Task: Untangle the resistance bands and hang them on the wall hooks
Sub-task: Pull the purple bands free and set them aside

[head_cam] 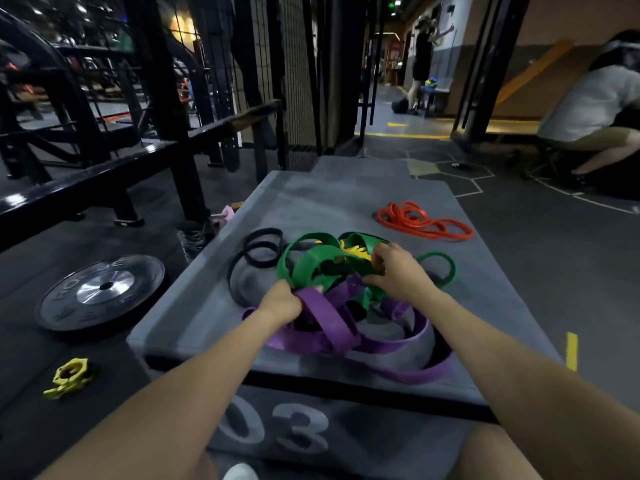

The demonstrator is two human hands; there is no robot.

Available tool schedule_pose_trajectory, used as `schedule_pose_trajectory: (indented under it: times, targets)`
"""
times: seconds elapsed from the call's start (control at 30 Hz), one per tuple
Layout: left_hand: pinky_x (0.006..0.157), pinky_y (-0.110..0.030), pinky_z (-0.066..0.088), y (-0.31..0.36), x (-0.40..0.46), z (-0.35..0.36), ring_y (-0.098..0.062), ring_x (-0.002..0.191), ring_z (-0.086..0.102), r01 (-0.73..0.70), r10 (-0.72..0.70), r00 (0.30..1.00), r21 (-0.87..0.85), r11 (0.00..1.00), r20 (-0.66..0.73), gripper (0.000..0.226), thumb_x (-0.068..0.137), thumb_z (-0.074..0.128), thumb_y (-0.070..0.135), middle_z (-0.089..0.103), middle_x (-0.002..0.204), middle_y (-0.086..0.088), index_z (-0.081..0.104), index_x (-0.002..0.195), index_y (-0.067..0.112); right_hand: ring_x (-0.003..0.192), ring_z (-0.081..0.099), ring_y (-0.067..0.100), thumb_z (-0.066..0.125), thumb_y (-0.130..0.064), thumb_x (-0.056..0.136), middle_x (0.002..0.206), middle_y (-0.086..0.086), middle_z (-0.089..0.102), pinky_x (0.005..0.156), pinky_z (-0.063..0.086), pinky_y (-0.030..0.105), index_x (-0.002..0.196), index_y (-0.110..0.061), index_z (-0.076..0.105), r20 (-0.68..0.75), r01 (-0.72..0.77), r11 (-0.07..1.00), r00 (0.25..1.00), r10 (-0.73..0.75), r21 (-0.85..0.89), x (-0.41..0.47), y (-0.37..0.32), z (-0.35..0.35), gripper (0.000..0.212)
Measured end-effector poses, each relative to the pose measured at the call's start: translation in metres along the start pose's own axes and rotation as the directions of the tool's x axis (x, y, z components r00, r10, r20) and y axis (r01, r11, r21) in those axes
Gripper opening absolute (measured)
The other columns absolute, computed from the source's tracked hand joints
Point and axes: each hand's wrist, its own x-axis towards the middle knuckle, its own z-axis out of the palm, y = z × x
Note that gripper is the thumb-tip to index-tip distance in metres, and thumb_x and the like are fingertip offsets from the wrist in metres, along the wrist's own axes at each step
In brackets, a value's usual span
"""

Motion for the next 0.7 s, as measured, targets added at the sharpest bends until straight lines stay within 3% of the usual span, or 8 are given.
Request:
schedule_pose_trajectory:
  times: [0.07,0.13,0.2,0.3,0.37,0.57,0.63,0.7]
  targets:
    - [0.080,-0.026,0.047,0.009,-0.002,-0.003,-0.016,0.089,0.060,-0.022,0.005,0.997,-0.204,0.979,-0.081,0.032,0.080,0.072,0.023,0.067,0.097,-0.003,0.063,0.105,0.005,0.084,0.045,0.021,0.073,-0.026,0.077,0.100,0.006,0.047,0.072,0.037,0.031,0.101,-0.007,0.049,0.010,0.000,1.000,1.000,0.000,0.017,0.002,0.001,0.003,0.039]
    - [0.080,-0.024,0.045,0.015,0.001,-0.003,-0.020,0.096,0.062,-0.112,0.084,0.986,-0.191,0.975,-0.146,0.028,0.079,0.067,0.004,0.066,0.102,-0.006,0.062,0.106,0.008,0.086,0.047,0.021,0.073,-0.027,0.077,0.107,0.008,0.053,0.072,0.037,0.029,0.109,-0.007,0.049,0.021,0.004,0.999,1.000,-0.005,0.038,0.008,0.003,0.005,0.044]
    - [0.085,-0.024,0.046,0.019,0.000,0.007,-0.021,0.102,0.061,-0.208,0.201,0.976,-0.086,0.974,-0.083,0.039,0.077,0.056,-0.008,0.066,0.112,-0.009,0.063,0.111,0.009,0.093,0.054,0.025,0.072,-0.030,0.079,0.114,0.011,0.058,0.077,0.040,0.030,0.112,-0.008,0.051,0.029,-0.008,0.997,1.000,0.006,0.077,0.015,0.004,0.009,0.045]
    - [0.104,-0.033,0.040,0.015,0.005,0.040,-0.025,0.121,0.052,-0.286,0.281,0.958,0.208,0.935,0.052,0.047,0.085,0.048,0.000,0.053,0.132,-0.005,0.051,0.129,0.013,0.106,0.057,0.029,0.070,-0.033,0.080,0.119,0.012,0.060,0.087,0.045,0.033,0.115,-0.010,0.053,0.038,-0.062,0.988,0.998,0.057,0.140,0.026,0.001,0.013,0.045]
    - [0.098,-0.039,0.043,0.009,0.009,0.051,-0.029,0.114,0.055,-0.307,0.314,0.948,0.371,0.876,0.042,0.041,0.086,0.045,0.001,0.053,0.122,-0.004,0.056,0.122,0.017,0.110,0.056,0.029,0.069,-0.036,0.081,0.121,0.012,0.060,0.091,0.046,0.035,0.118,-0.013,0.054,0.088,-0.054,0.996,0.995,0.047,0.078,0.034,0.000,0.018,0.046]
    - [0.091,-0.032,0.044,0.000,0.021,-0.002,-0.027,0.104,0.056,-0.430,0.417,0.901,0.361,0.827,0.118,0.044,0.073,0.046,-0.011,0.058,0.108,-0.010,0.063,0.109,0.008,0.116,0.055,0.029,0.067,-0.037,0.082,0.125,0.012,0.060,0.096,0.046,0.037,0.122,-0.011,0.060,0.193,-0.086,0.996,0.978,0.085,-0.003,0.057,0.001,0.026,0.048]
    - [0.087,-0.028,0.041,0.000,0.029,-0.032,-0.028,0.100,0.056,-0.403,0.416,0.908,0.381,0.832,0.051,0.036,0.073,0.050,-0.010,0.058,0.102,-0.012,0.064,0.103,0.005,0.118,0.055,0.029,0.068,-0.032,0.083,0.128,0.012,0.059,0.098,0.045,0.037,0.125,-0.010,0.058,0.179,-0.145,0.989,0.973,0.143,-0.005,0.062,0.003,0.026,0.049]
    - [0.086,-0.024,0.038,0.000,0.034,-0.057,-0.028,0.099,0.056,-0.366,0.423,0.900,0.350,0.862,-0.102,0.034,0.074,0.053,-0.012,0.058,0.099,-0.010,0.064,0.100,0.005,0.116,0.056,0.031,0.068,-0.024,0.083,0.125,0.014,0.060,0.096,0.046,0.036,0.123,-0.008,0.059,0.134,-0.206,0.978,0.970,0.203,0.014,0.065,0.005,0.026,0.044]
